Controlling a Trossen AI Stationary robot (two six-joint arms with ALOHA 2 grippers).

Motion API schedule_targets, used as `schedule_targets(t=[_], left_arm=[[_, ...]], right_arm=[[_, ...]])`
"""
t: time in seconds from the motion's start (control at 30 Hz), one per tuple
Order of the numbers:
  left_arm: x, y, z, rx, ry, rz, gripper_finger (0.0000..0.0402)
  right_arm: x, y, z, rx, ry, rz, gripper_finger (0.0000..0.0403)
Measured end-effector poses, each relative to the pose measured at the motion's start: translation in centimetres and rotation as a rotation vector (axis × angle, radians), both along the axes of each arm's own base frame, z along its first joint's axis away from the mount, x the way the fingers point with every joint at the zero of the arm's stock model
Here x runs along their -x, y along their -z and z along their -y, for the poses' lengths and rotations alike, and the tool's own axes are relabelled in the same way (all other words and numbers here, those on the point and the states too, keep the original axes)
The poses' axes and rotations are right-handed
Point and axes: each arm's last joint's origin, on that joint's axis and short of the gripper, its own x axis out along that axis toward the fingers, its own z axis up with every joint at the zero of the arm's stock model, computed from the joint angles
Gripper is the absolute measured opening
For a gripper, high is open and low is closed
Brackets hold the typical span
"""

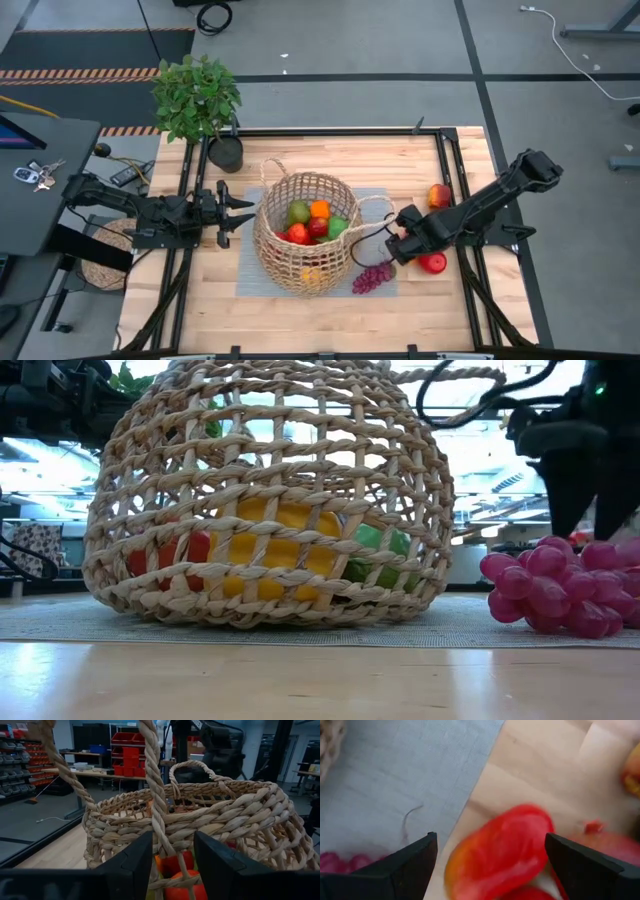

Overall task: Build produce basket
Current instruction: Put the mango into the basket

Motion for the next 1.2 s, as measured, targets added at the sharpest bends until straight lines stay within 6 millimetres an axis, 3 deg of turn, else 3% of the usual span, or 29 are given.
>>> schedule_targets(t=[0.4,0.87,1.2], left_arm=[[0.0,0.0,0.0,0.000,0.000,-0.001,0.0151],[0.0,0.0,0.0,0.000,0.000,0.000,0.0151],[0.0,0.0,0.0,0.000,0.000,0.000,0.0147]], right_arm=[[1.2,0.4,-2.6,-0.079,0.058,-0.026,0.0372],[0.6,2.5,-0.4,-0.150,0.079,-0.057,0.0372],[0.5,3.7,1.1,-0.012,-0.013,-0.027,0.0372]])
